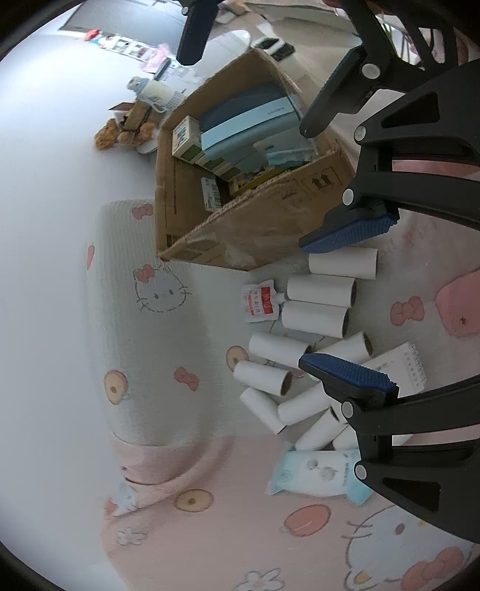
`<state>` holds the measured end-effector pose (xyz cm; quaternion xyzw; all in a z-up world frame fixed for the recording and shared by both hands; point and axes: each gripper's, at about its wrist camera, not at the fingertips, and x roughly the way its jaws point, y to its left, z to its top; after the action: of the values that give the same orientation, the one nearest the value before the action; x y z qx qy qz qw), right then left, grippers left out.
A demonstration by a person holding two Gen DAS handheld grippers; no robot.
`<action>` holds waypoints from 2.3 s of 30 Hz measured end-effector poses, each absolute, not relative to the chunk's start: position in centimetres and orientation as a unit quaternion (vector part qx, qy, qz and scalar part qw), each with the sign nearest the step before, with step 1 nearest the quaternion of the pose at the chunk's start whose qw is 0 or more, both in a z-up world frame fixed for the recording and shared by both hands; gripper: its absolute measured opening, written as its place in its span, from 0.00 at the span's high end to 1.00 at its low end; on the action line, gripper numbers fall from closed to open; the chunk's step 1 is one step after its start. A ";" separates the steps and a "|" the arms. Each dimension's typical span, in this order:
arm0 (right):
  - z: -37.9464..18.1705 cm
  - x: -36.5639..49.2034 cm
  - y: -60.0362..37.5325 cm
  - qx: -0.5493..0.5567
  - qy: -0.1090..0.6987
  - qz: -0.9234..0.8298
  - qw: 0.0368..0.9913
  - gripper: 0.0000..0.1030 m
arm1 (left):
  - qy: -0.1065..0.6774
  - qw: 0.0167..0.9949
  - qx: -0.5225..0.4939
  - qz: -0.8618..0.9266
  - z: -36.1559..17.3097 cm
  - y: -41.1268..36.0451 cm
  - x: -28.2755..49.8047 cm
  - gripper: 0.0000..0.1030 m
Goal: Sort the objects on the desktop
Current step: 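Move the right gripper toward the white spiral notepad on the tubes, then grasp the white spiral notepad with the right gripper and lift it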
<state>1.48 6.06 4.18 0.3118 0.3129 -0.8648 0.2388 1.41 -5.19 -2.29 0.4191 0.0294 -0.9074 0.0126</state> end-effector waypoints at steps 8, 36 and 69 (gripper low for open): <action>2.9 2.8 3.1 0.292 0.327 -0.841 0.318 0.01 | 0.124 0.060 0.417 -0.898 -4.4 -10.6 1.8 0.41; -8.0 2.0 -5.0 0.295 0.244 -0.778 0.498 0.01 | 0.250 0.173 0.366 -0.880 -14.5 -20.8 6.5 0.42; -15.5 1.3 -8.2 0.402 0.207 -0.717 0.531 0.39 | 0.433 0.046 0.435 -0.788 -23.3 -21.8 5.0 0.47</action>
<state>1.28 -8.20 -15.54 0.4019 0.2071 -0.7165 0.5312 5.02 -21.81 -23.28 0.4352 0.4330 -0.7880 0.0455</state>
